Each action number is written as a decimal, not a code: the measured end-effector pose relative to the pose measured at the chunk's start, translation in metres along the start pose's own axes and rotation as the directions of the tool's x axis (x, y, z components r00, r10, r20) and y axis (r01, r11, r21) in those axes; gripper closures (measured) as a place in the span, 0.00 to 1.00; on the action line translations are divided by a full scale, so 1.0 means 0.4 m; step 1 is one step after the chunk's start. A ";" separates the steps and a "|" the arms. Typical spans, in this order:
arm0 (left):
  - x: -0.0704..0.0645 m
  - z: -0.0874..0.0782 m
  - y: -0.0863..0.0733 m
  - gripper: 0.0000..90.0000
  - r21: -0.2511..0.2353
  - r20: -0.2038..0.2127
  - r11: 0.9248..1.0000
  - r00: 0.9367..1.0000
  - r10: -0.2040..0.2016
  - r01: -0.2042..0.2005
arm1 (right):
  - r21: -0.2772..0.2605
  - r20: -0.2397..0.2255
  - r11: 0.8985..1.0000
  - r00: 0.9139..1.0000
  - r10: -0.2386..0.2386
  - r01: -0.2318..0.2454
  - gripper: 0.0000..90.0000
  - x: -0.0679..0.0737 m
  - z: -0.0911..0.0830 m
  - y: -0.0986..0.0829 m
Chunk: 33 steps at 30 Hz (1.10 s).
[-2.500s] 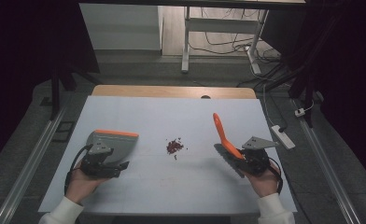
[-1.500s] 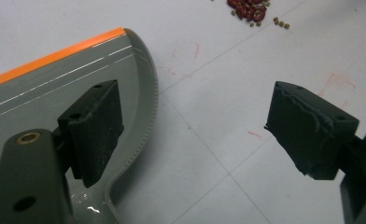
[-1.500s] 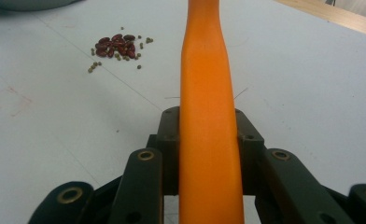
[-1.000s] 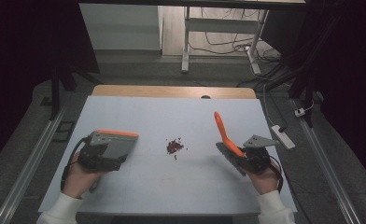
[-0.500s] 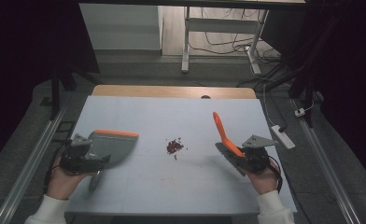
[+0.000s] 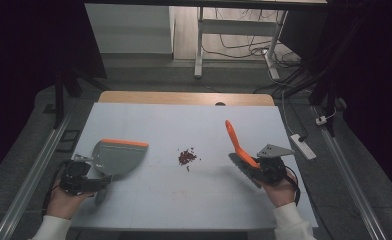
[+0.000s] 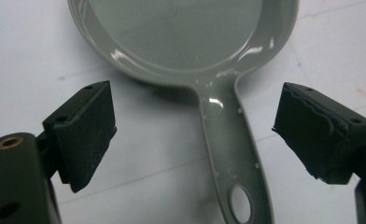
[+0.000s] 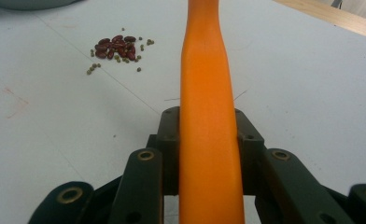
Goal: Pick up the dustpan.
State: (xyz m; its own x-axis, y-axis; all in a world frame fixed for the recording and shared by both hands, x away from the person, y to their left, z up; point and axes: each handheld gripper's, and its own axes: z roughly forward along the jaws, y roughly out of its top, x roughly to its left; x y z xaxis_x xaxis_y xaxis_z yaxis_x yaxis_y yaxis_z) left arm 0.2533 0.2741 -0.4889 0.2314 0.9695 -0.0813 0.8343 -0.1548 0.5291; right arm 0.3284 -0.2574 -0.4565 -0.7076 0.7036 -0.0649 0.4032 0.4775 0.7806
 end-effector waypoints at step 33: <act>-0.007 0.115 -0.006 0.51 0.021 0.070 0.998 0.996 -0.063 0.062 | 0.014 0.004 1.000 1.000 -0.001 0.001 0.78 -0.001 0.009 -0.006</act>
State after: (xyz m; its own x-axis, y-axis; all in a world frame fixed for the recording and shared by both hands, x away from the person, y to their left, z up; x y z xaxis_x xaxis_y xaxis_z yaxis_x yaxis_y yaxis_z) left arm 0.2736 0.2629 -0.5287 0.2129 0.9615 -0.1739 0.8574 -0.0985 0.5051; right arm 0.3298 -0.2569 -0.4608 -0.7060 0.7049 -0.0682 0.4107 0.4860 0.7715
